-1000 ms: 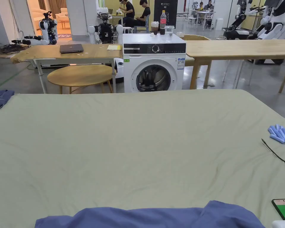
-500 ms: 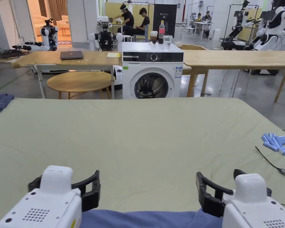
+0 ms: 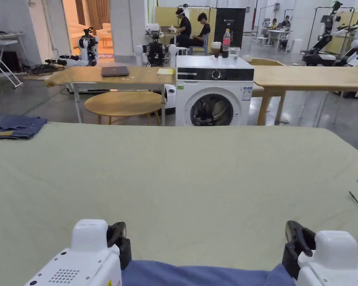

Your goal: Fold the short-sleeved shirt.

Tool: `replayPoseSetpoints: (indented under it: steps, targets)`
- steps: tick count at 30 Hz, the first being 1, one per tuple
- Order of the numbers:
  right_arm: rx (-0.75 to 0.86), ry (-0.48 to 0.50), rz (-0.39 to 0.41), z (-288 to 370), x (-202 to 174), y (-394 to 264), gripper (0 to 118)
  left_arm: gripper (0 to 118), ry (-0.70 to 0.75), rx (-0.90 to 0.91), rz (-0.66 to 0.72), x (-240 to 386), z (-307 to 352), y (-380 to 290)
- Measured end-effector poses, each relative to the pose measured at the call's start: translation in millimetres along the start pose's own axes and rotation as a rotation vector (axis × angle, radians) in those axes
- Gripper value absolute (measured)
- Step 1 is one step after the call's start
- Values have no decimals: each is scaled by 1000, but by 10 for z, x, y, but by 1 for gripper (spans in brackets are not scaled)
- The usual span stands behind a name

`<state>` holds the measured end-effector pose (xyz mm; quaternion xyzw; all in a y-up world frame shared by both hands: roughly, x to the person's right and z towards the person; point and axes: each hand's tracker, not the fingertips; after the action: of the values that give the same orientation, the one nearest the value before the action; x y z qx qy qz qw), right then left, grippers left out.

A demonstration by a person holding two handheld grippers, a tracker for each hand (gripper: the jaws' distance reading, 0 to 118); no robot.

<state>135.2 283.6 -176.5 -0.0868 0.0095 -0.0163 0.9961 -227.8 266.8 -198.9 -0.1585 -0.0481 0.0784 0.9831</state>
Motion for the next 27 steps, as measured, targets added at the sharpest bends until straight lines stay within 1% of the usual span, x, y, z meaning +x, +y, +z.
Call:
replayPoseSetpoints:
  steps: [1,2,3,4,5,6,8,9,11,14,15,16,18,19,20,21,22,23,24,25,26,27]
  targets:
    - [-2,1,-1,5,-12,1,0,23,-16,-20,79,-192,20,-24]
    - [-3,3,-5,17,-25,-1,0,67,-24,-59,160,-402,18,-50]
    - [-4,6,-9,23,-34,-3,0,98,-20,-84,198,-536,20,-88]
    - [-5,9,-16,14,-66,-20,0,113,-19,-118,241,-710,31,-156]
    - [-7,13,-22,10,-90,-31,0,115,-10,-127,279,-872,64,-231]
    - [-10,16,-26,8,-110,-41,0,115,-4,-115,318,-976,112,-276]
    - [-17,22,-32,3,-171,-78,0,115,-27,-198,478,-1377,82,-473]
    - [-21,24,-35,2,-186,-91,0,115,-43,-247,531,-1502,55,-580]
    - [-34,37,-46,4,-213,-121,0,115,-40,-293,691,-1817,-36,-850]
    - [-49,42,-31,18,-259,-170,0,115,-133,-334,978,-2139,-199,-1270]
    - [-52,42,-27,25,-258,-176,0,115,-205,-334,1084,-2183,-274,-1416]
    - [-57,44,-29,27,-253,-185,0,115,-324,-263,1159,-2186,-333,-1536]
    - [-65,41,-40,24,-236,-191,0,114,-493,-178,1248,-2107,-433,-1586]
    - [-70,40,-45,15,-222,-185,0,110,-562,-235,1299,-2065,-546,-1640]
    - [-74,37,-48,8,-212,-185,0,102,-562,-286,1337,-1993,-646,-1676]
    - [-75,35,-50,2,-201,-179,0,85,-458,-303,1278,-1908,-657,-1672]
    - [-75,33,-52,-1,-189,-170,0,51,-366,-311,1217,-1864,-695,-1650]
    - [-75,30,-54,-1,-180,-164,0,8,-265,-350,1167,-1828,-743,-1639]
    - [-76,27,-56,5,-170,-161,0,6,-181,-380,1141,-1792,-769,-1651]
    - [-77,25,-57,12,-158,-159,0,6,-240,-329,1171,-1789,-760,-1675]
    - [-79,22,-55,18,-149,-157,0,5,-249,-275,1185,-1780,-725,-1612]
    - [-80,18,-50,26,-138,-154,0,5,-178,-263,1130,-1766,-669,-1526]
